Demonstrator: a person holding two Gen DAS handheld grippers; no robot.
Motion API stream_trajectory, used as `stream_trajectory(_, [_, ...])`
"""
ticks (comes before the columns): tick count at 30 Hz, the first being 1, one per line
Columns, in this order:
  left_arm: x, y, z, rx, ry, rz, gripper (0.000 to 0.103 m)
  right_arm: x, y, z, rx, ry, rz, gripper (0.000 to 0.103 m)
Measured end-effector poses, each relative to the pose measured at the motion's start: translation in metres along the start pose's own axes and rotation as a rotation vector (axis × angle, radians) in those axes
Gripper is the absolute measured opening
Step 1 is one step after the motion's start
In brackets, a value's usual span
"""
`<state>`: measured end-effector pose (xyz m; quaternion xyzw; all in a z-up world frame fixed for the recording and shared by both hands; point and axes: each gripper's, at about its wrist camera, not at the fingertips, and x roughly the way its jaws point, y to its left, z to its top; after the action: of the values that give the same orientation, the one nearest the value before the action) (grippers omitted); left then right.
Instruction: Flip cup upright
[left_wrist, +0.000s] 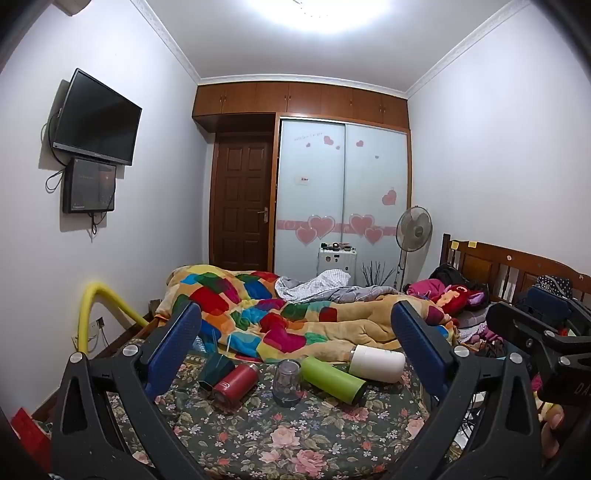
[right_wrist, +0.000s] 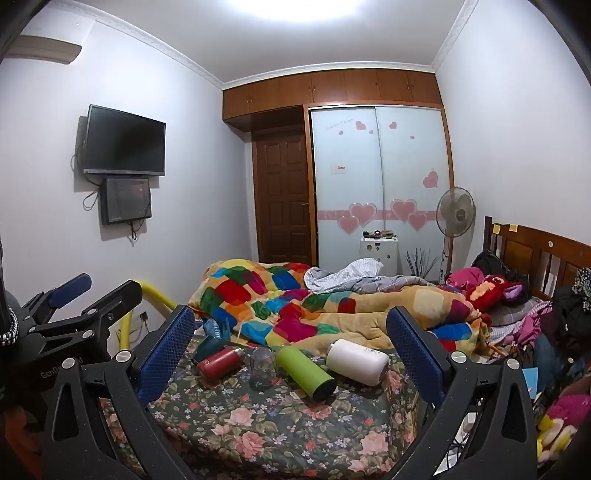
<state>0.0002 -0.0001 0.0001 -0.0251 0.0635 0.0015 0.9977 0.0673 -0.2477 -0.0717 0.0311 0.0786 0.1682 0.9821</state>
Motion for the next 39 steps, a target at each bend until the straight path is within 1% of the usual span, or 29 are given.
stream_trajectory(9, [0.0,0.0,0.0,-0.008,-0.009,-0.002,0.103,0.0,0.0,-0.001,0.0,-0.001,0.0,0.103])
stream_trajectory(22, [0.002,0.0,-0.001,-0.009,-0.002,0.001,0.103,0.002,-0.001,-0.007,-0.001,-0.001,0.0,0.103])
stream_trajectory(26, [0.004,-0.002,-0.003,-0.012,0.006,0.003,0.103,0.005,0.0,-0.004,0.002,0.011,-0.003,0.103])
stream_trajectory(28, [0.01,-0.001,-0.002,-0.015,0.019,0.004,0.103,0.007,-0.001,-0.007,0.004,0.019,-0.005,0.103])
stream_trajectory(33, [0.027,0.008,-0.012,-0.026,0.059,0.011,0.103,0.023,-0.005,-0.014,0.006,0.049,-0.011,0.103])
stream_trajectory(36, [0.045,0.014,-0.022,-0.034,0.099,0.03,0.103,0.032,-0.009,-0.019,0.007,0.071,-0.018,0.103])
stream_trajectory(39, [0.067,0.022,-0.034,-0.04,0.146,0.066,0.103,0.047,-0.015,-0.026,0.012,0.108,-0.028,0.103])
